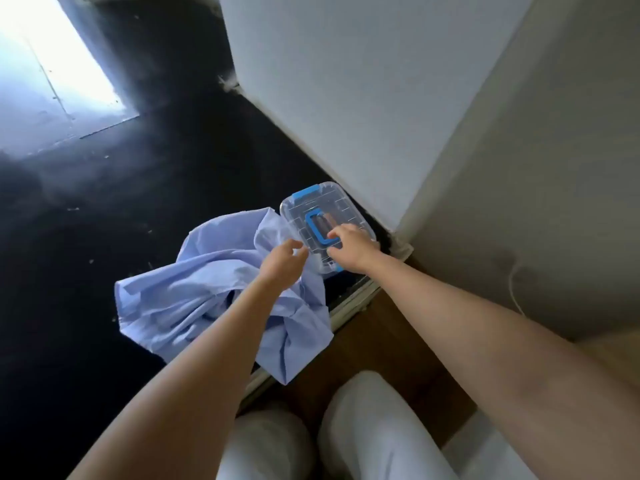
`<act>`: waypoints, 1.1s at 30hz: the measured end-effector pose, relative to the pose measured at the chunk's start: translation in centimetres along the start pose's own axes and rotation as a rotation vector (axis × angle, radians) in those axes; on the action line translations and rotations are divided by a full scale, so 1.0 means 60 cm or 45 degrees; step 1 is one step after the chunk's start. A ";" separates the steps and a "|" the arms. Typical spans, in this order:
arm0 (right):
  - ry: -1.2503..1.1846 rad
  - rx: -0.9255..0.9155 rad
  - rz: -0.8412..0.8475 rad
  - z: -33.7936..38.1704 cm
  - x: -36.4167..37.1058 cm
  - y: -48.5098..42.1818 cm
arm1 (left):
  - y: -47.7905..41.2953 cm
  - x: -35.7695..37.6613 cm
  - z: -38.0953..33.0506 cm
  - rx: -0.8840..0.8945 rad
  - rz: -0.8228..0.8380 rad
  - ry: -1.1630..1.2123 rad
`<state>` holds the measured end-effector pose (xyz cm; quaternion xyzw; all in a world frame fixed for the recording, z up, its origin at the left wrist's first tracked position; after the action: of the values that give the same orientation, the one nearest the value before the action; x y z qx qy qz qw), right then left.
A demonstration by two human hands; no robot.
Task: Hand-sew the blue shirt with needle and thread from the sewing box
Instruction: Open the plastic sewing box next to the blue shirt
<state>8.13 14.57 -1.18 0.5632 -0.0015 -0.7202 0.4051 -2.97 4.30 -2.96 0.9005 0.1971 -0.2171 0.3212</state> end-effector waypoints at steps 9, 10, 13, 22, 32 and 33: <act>0.464 -0.161 -0.165 -0.010 0.078 0.017 | 0.034 0.058 0.082 0.049 -0.105 0.071; 0.459 -0.211 -0.205 -0.006 0.082 0.027 | 0.038 0.057 0.091 0.045 -0.132 0.033; 0.289 -0.409 -0.184 0.000 0.112 0.061 | 0.052 0.048 0.128 -0.035 -0.246 -0.089; 0.253 -0.335 -0.011 0.011 0.114 0.080 | 0.109 0.001 0.145 -0.225 -0.586 -0.294; 0.189 -0.608 0.111 0.092 0.160 0.120 | 0.133 -0.040 0.213 -0.323 -0.680 -0.085; 0.118 -0.669 0.160 0.093 0.159 0.122 | 0.137 -0.046 0.226 -0.329 -0.707 -0.081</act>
<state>7.51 1.54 -3.53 0.4698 0.1691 -0.6429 0.5809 -4.77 -11.21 -6.94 0.7568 0.4512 -0.2980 0.3673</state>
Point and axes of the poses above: each hand's wrist, its own y-axis away from the middle knuckle, its own x-axis out of the palm, z = x × y, the point moved 6 cm from there along -y, towards the middle knuckle, and after that the axes turned 3 degrees about y, right-handed, at the moved point
